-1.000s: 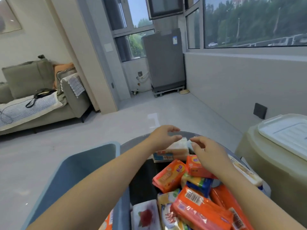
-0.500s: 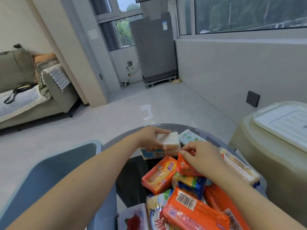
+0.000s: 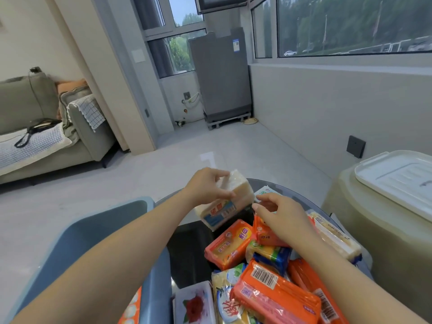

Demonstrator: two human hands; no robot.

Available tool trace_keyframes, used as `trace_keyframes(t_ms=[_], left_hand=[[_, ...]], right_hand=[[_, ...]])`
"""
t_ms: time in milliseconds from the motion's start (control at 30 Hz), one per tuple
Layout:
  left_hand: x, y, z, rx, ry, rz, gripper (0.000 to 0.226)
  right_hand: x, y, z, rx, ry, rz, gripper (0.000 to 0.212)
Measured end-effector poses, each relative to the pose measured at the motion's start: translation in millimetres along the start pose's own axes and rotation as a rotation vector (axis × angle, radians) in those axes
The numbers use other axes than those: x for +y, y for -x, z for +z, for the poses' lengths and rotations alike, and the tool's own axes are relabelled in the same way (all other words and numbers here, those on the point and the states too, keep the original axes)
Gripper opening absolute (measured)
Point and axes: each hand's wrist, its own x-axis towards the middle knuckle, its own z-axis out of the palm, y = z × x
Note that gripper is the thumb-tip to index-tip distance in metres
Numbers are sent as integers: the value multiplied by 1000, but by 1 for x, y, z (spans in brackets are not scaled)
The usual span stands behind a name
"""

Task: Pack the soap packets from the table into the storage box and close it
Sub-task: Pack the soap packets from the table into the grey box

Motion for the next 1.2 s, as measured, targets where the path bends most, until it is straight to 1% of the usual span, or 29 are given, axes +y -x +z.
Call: trace_keyframes(t_ms=[133,267,333,400,467,500,633,700,767,833,1033,1200], left_hand=[[24,29,-36,137,119,9,67],[46,72,-75,193,197,-27,56],[53,95,-91,210,237,-62,47],[54,117,-106,233,268,-92,33],[52,138,-121,277,280,-132,19],[49,148,-128,299,276,-157,16],[33,184,-153,347,243,-272,16],[23,200,-162,370,217,-327,23],[11,213,-168,396,193,-387,33],[-3,222,-170,419,159,-434,42],[-43,231,-150,384,-6,-559,41],[-69,225,-121,383,-65,-618,40]], right_hand=[[-15,11,-6,11,-111,-57,46],[-38,27,-8,-36,-241,-126,50],[-55,38,-5,-71,-318,-157,51],[-72,49,3,-108,-399,-177,51],[-89,59,12,-135,-468,-191,50],[-98,63,17,-155,-499,-199,50],[-130,76,42,-251,-533,-226,46],[-145,79,54,-314,-528,-235,46],[-157,81,66,-384,-510,-239,47],[-165,83,78,-423,-468,-243,46],[-165,85,106,-412,-303,-281,44],[-151,80,122,-358,-75,-319,45]])
